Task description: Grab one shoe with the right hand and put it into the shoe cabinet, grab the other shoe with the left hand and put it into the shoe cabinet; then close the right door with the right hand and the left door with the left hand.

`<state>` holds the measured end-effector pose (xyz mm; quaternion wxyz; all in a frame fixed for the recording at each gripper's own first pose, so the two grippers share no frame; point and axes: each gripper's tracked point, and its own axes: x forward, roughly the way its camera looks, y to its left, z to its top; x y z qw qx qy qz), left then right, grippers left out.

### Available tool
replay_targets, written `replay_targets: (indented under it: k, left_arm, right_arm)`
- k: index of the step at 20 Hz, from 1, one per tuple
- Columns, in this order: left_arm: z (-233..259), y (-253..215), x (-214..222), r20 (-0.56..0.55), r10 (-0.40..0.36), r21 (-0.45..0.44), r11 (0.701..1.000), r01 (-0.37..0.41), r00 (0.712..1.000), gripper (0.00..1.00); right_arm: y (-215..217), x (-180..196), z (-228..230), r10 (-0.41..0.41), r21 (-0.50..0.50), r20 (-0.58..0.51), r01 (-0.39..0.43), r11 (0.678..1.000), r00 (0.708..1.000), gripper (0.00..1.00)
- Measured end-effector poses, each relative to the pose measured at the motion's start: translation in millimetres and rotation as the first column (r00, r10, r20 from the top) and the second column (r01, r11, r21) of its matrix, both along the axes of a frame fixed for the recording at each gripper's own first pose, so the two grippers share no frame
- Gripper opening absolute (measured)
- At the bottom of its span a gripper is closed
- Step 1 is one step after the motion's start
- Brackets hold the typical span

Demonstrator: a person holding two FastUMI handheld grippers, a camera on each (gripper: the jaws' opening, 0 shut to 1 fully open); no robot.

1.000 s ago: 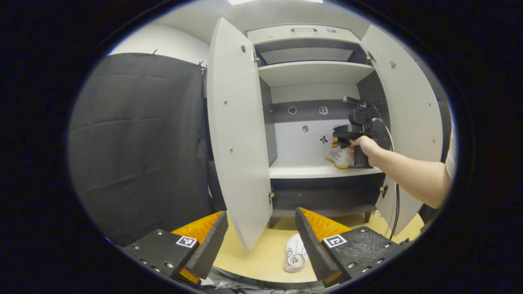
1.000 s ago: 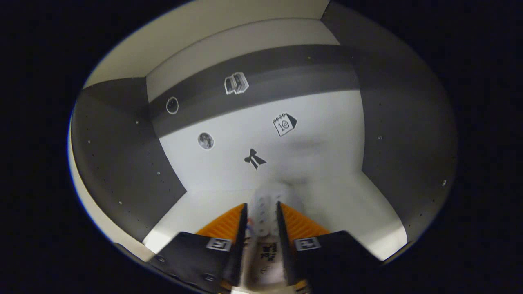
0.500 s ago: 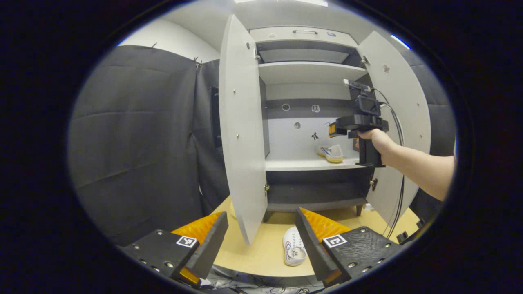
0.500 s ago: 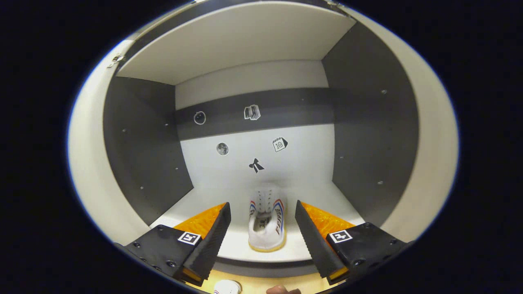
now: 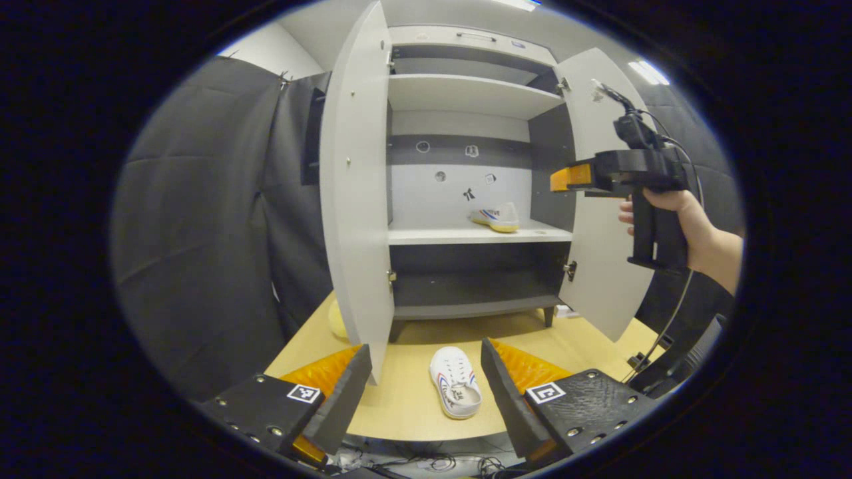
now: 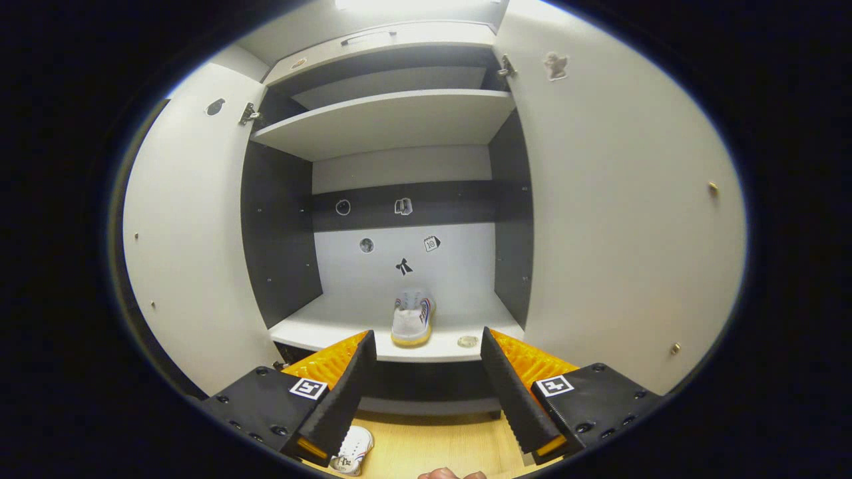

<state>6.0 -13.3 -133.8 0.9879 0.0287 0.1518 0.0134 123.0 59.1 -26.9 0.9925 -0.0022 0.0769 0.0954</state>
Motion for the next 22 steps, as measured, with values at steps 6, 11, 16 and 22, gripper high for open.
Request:
replay_targets:
  k: [6,11,16,22]
  left_arm:
    - [-22.4,-27.5,41.3,-0.041,-0.127,-0.072,0.99,0.124,0.991,0.95]
    - [-69.4,-35.9,70.7,-0.15,-0.165,-0.109,0.983,0.15,0.975,0.95]
    - [-140.1,-35.5,87.2,-0.307,-0.14,-0.199,0.977,0.08,0.941,0.95]
    - [-197.1,-22.3,97.6,-0.482,-0.077,-0.229,0.973,-0.04,0.873,0.96]
  right_arm:
    - [-50.2,-79.8,-36.5,-0.082,-0.069,-0.07,0.077,0.995,0.994,0.98]
    - [-94.7,-134.9,-59.9,-0.197,-0.068,-0.113,0.19,0.979,0.974,0.98]
    - [-160.6,-179.8,-76.9,-0.356,-0.106,-0.124,0.344,0.933,0.926,0.98]
    - [-238.5,-201.6,-82.2,-0.502,-0.096,-0.122,0.493,0.865,0.856,0.99]
